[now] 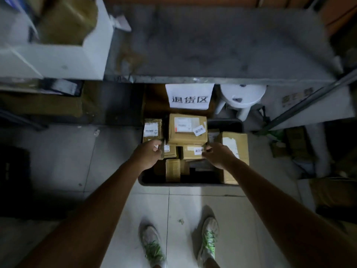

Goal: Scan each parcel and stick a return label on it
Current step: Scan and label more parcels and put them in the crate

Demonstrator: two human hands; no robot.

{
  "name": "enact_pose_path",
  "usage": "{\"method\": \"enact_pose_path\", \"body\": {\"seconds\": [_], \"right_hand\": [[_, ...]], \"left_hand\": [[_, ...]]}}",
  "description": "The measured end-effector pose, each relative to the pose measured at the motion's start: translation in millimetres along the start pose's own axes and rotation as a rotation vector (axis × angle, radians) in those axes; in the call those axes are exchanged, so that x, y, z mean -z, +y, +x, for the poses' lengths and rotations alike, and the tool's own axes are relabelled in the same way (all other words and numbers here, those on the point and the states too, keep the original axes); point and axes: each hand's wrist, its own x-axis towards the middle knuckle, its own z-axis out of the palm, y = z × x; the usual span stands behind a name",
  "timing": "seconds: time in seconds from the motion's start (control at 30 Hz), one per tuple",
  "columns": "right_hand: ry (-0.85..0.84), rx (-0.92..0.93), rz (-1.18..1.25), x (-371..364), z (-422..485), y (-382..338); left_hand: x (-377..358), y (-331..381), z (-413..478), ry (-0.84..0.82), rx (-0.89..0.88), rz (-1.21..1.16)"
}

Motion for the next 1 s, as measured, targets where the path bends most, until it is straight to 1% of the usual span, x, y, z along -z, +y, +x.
{"method": "enact_pose_path", "body": {"seconds": [0.17, 0.33, 0.4, 0.5, 0.63, 0.7, 0.77, 0.87, 0.93, 1.0], "right_hand": [[0.144, 0.021, -0.1, 127.9, -79.5, -38.2], [0.286, 0.038, -0.239, 242.4, -176.9, -56.4], [0.343, 0.011, -0.259, 280.9, -219.3, -57.1], [0.435, -0.059, -0.256, 325.5, -284.9, -45.5], [0.506, -0.141, -0.217, 368.4, -376.2, -7.9], [0.579, -0.207, -0.204, 380.5, -423.7, 17.6], [0.67, -0.271, -0.104, 388.1, -466.8, 46.2], [0.743, -0.364, -0.016, 391.8, -536.5, 93.6], [0.772, -0.432, -0.097, 391.9, -584.4, 127.9], [0.791, -0.472, -0.12, 390.8, -625.4, 164.2]], "left_hand": [[68.6, 126.4, -57.2, 0.05, -0.183, 0.224], [124.5, 257.3, -112.0, 0.086, -0.363, 0.453], [137.3, 309.2, -134.0, 0.09, -0.44, 0.513], [138.0, 381.0, -169.4, 0.064, -0.574, 0.58], [109.0, 463.3, -222.6, 0.014, -0.738, 0.644], [83.4, 498.5, -251.4, -0.027, -0.826, 0.67], [55.1, 529.6, -280.1, -0.063, -0.9, 0.698], [6.5, 575.0, -327.5, -0.095, -1.006, 0.77], [-30.5, 602.9, -359.9, -0.101, -1.08, 0.812], [-67.3, 625.7, -391.1, -0.103, -1.141, 0.829]]}}
